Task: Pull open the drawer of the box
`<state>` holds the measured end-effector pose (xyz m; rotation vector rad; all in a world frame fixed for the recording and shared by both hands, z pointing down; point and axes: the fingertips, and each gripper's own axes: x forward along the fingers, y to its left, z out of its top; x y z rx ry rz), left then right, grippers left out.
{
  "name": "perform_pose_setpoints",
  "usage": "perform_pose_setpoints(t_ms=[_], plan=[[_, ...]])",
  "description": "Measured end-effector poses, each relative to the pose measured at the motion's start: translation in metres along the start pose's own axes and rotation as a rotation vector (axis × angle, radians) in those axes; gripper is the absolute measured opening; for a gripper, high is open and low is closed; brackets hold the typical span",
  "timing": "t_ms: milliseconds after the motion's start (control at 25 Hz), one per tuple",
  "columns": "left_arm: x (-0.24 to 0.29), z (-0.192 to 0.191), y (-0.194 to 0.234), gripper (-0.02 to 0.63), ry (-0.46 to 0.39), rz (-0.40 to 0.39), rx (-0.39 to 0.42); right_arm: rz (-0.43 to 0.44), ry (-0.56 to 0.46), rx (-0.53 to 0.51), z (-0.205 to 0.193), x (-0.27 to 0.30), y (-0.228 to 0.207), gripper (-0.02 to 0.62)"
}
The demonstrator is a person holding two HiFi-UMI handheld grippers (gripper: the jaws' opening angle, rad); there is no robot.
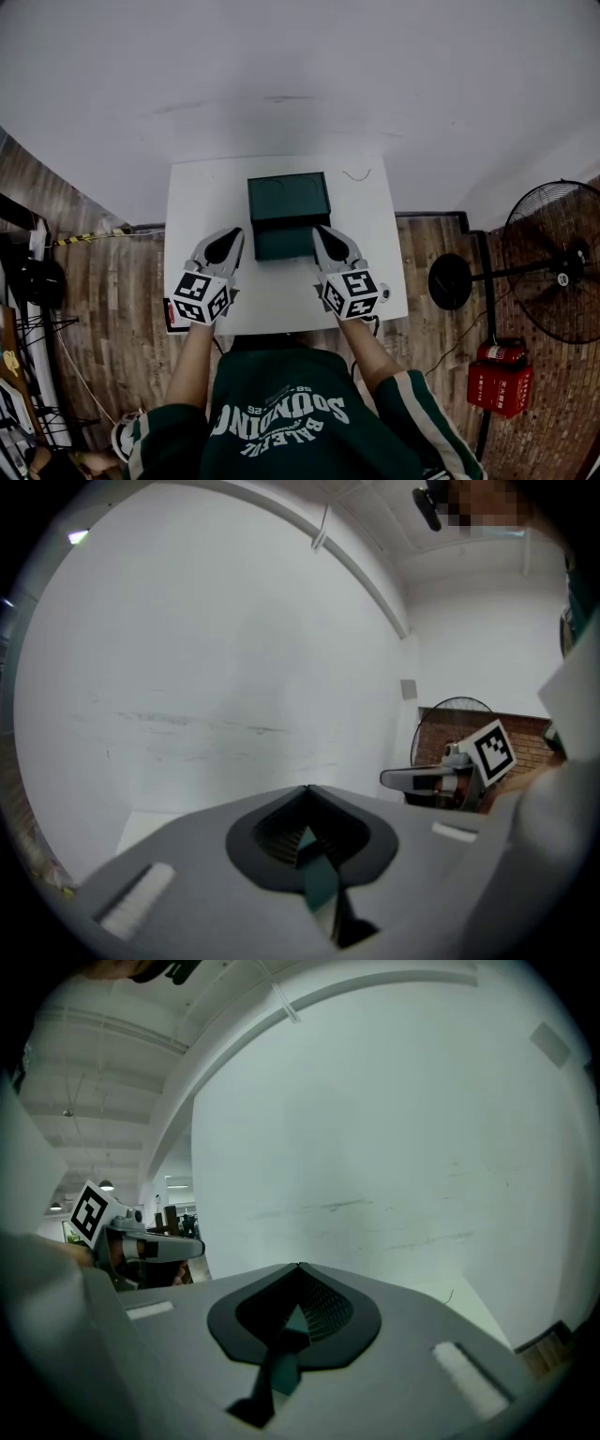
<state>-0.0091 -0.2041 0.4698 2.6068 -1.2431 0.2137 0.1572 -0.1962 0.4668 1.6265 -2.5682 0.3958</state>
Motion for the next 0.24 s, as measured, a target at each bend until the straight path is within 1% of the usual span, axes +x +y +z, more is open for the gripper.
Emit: perform_pose_setpoints(t_ms=[240], plan=[[0.0008,-0.0066,0.0007,0.052,0.006,-0.002,-0.007,0.006,0.013,0.007,-0.0089,0.0015,0.0041,0.002]])
